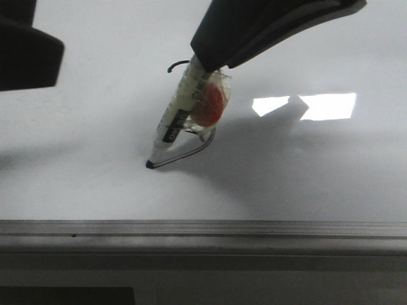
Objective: Write number 3 on whiteboard
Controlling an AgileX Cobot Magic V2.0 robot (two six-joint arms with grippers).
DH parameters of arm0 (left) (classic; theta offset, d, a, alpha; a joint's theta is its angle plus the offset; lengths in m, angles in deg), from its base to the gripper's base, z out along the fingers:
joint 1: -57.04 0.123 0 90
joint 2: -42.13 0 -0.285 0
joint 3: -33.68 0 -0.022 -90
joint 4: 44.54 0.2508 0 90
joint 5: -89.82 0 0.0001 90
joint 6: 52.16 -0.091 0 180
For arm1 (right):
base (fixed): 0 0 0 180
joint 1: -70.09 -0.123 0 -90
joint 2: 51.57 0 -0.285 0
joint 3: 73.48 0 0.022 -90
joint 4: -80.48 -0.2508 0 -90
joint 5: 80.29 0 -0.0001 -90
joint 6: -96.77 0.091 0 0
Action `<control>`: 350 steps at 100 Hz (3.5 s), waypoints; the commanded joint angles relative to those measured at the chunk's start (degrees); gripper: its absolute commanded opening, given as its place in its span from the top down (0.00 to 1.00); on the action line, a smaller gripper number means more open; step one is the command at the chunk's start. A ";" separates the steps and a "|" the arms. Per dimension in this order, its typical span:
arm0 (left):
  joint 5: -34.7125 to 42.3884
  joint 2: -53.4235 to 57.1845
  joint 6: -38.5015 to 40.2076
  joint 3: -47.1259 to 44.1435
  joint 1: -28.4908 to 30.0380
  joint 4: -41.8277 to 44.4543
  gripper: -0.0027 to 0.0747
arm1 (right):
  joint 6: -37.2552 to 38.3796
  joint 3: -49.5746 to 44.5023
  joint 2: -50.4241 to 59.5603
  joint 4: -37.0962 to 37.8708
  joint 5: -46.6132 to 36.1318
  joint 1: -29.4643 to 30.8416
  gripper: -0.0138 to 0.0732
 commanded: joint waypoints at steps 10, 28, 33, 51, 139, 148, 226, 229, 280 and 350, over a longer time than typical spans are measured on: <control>10.74 -8.46 0.74 1.61 -1.03 -2.98 0.40 | -0.27 2.60 2.08 1.34 -4.26 -3.59 0.92; 13.76 -13.06 0.74 1.61 -0.07 -3.39 0.40 | -0.27 3.11 2.73 1.13 -3.23 -6.57 0.92; 14.51 -13.46 0.74 1.61 -0.07 -3.39 0.40 | -0.27 3.36 2.73 1.02 -2.80 -7.01 0.92; 15.35 -14.02 0.74 1.61 -0.07 -3.39 0.82 | -0.27 3.36 2.73 0.89 -2.42 -7.01 0.92; 0.70 -12.50 5.04 1.61 13.40 -47.97 0.99 | -0.39 3.90 9.22 5.31 -6.09 -5.10 0.16; 0.83 -12.50 5.04 1.61 14.38 -47.97 0.99 | -0.39 3.90 9.22 5.31 -5.98 -5.10 0.16; 0.00 -0.38 4.95 1.61 14.75 -45.42 0.63 | -0.39 3.13 14.49 7.12 -4.72 -5.10 0.83; -0.31 1.58 4.95 1.61 14.75 -45.10 0.71 | -0.39 2.86 15.50 7.38 -4.62 -5.10 0.92; -5.52 31.31 -1.19 -0.72 14.75 -25.33 0.99 | -0.39 -21.01 46.28 12.23 -14.94 -5.10 0.90; -5.31 40.65 -1.05 -6.53 14.75 -24.89 0.99 | -0.39 -33.99 66.37 11.50 -10.90 -5.10 0.90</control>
